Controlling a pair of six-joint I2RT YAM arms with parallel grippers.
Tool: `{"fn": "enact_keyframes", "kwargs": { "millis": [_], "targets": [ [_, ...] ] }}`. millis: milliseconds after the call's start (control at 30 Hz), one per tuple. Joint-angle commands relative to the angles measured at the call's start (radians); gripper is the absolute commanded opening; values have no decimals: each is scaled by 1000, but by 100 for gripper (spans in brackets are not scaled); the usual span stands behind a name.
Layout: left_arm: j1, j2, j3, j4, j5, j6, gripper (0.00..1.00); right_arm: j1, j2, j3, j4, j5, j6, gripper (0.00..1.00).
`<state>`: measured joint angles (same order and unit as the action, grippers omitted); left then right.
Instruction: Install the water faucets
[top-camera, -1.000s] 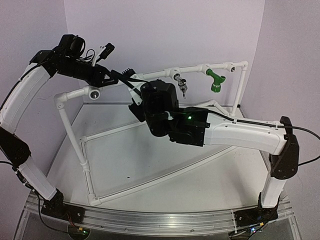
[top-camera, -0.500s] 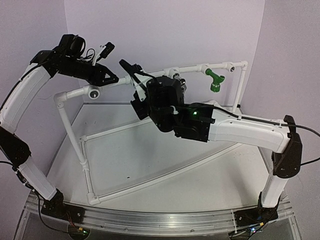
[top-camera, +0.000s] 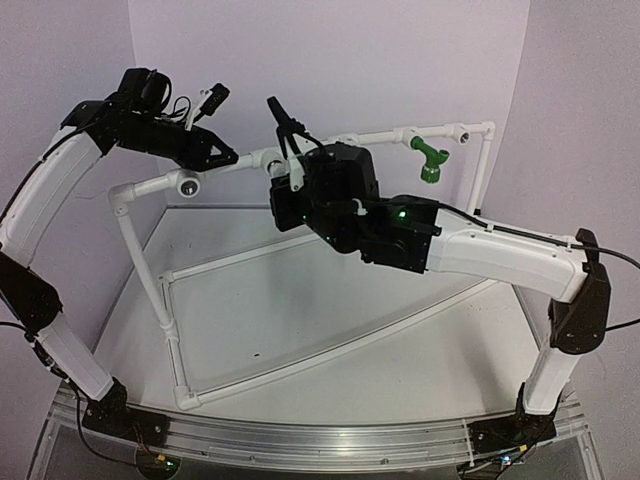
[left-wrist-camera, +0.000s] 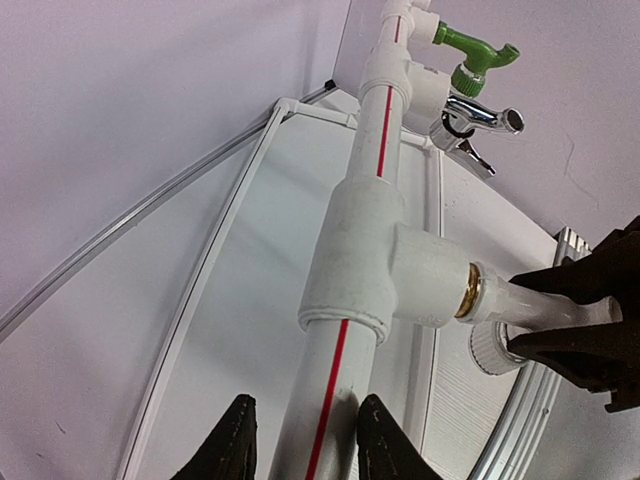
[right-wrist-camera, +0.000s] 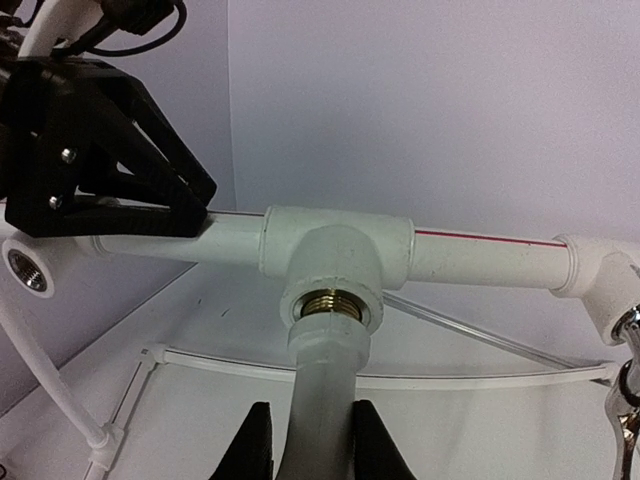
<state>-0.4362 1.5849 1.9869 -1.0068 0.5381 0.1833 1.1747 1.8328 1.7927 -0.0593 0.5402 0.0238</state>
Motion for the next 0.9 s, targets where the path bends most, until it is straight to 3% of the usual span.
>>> {"fn": "enact_keyframes", "kwargs": {
  "millis": [0, 400, 633, 867],
  "targets": [
    [-50, 9, -36, -190, 140, -54, 33, -99, -64, 57, 183, -151, 205, 0],
    [-50, 13, -34, -192, 136, -55, 33, -159, -70, 40, 180, -317, 430, 0],
    [-50, 13, -40, -192, 129, -60, 32, -173, -74, 23, 180, -395, 482, 1],
    [-50, 24, -38, -200, 114, -67, 31, -175, -101, -36, 182, -399, 433, 23]
  ]
}}
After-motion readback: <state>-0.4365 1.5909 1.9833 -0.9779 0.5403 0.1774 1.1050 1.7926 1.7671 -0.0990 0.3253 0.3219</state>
